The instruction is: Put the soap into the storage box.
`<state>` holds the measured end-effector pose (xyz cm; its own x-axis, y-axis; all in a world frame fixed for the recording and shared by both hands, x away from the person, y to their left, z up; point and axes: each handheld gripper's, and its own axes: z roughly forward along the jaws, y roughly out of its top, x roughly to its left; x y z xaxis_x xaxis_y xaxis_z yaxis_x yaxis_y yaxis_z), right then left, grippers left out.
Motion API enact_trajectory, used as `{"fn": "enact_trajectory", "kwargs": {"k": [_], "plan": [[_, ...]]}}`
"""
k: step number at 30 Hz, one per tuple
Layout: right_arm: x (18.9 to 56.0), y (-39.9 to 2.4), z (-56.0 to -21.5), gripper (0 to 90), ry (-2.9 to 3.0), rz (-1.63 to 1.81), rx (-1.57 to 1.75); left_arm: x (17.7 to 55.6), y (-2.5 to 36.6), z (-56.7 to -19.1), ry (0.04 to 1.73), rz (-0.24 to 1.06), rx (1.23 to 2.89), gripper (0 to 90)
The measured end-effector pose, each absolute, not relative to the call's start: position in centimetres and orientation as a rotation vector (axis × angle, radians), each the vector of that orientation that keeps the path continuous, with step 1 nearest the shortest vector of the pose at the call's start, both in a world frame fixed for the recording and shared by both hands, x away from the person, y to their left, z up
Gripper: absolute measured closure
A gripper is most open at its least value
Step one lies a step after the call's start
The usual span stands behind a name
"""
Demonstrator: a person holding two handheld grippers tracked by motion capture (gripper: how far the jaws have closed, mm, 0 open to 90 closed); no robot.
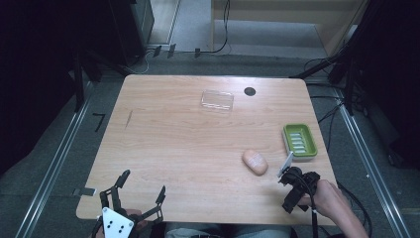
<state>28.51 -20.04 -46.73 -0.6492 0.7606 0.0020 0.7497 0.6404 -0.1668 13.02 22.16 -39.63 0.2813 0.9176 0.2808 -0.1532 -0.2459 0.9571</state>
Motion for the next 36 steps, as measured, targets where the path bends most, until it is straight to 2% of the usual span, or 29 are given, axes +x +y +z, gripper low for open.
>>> {"fn": "enact_trajectory", "kwargs": {"k": [36], "plan": [[30.0,-17.1,-45.2,0.0,-2.848,0.207,-1.227,12.8,22.4,-39.6,0.768,1.215,1.437,9.9]]}}
